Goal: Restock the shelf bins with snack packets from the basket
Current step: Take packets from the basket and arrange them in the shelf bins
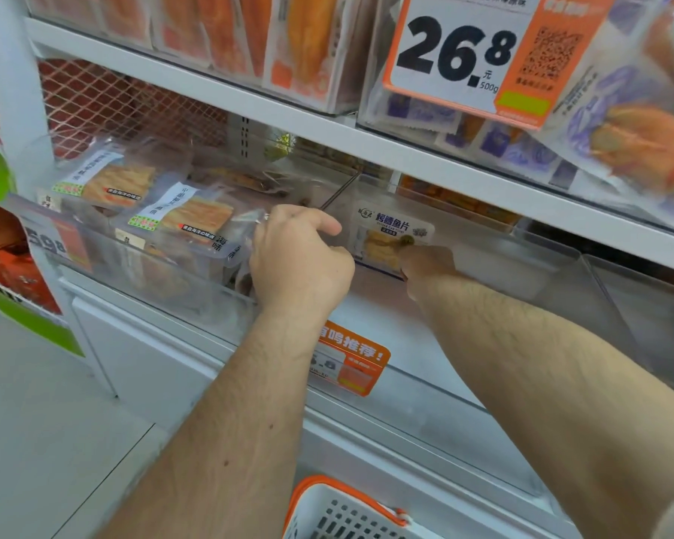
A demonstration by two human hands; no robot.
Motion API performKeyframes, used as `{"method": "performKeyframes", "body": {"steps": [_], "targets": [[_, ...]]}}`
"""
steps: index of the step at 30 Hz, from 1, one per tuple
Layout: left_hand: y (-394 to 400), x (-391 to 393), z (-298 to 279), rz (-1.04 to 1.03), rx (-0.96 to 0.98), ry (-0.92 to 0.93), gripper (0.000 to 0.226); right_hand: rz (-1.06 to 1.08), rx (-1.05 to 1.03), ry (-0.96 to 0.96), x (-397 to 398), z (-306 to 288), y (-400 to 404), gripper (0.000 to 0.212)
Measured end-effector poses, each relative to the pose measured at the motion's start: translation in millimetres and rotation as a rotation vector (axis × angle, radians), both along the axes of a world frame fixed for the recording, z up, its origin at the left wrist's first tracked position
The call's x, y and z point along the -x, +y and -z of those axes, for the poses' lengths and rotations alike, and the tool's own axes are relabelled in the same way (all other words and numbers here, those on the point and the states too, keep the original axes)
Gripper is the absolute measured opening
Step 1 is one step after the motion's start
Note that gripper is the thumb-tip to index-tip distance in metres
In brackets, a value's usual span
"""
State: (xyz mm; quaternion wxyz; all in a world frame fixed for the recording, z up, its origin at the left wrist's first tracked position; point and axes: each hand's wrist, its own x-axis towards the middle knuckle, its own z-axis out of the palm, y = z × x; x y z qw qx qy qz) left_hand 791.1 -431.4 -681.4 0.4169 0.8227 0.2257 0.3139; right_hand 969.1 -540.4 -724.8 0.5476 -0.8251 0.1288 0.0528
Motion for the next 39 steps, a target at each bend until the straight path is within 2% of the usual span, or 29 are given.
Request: {"method": "performKeyframes", "body": {"steps": [6,10,15,18,19,21,26,29,33,39], "targets": [[0,1,0,0.004,0.008,0.005,0.025,0.064,-0.122,-0.027,6,-3,-5,0.012],[0,0,0,-0.002,0.002,0.004,0.024,-0.027,-0.158,-0.062,14,-7,-1,0.038],[1,0,1,0.0,0.008,-0.005,0.025,0.066,-0.168,-0.022,23,-14,2,0.021],[1,-1,-1,-0.006,0.013,0.011,0.024,-0.026,-0.193,-0.021,28,-16,-1,0.039],[1,0,-2,-0.006,0.013,0.022,0.024,-0.032,-0.201,-0.012,31,-18,-4,0.036],[0,3,-7,0.001,0.014,0.053,0.024,0.019,-0.191,0.017,37,-23,-10,0.01],[-13,21,-26,0.06,-0.116,0.183,0.037,-0.035,-0.104,0.013,82,-54,-29,0.006],[-30,42,-37,0.088,-0.184,0.101,0.042,-0.123,-0.041,-0.053,123,-72,-53,0.01],[-68,73,-40,0.286,-0.13,-0.019,0.033,-0.183,-0.149,-0.156,180,-87,-83,0.004],[-114,98,-13,0.588,-0.127,0.239,0.018,-0.215,-0.219,-0.174,232,-86,-126,0.01]]}}
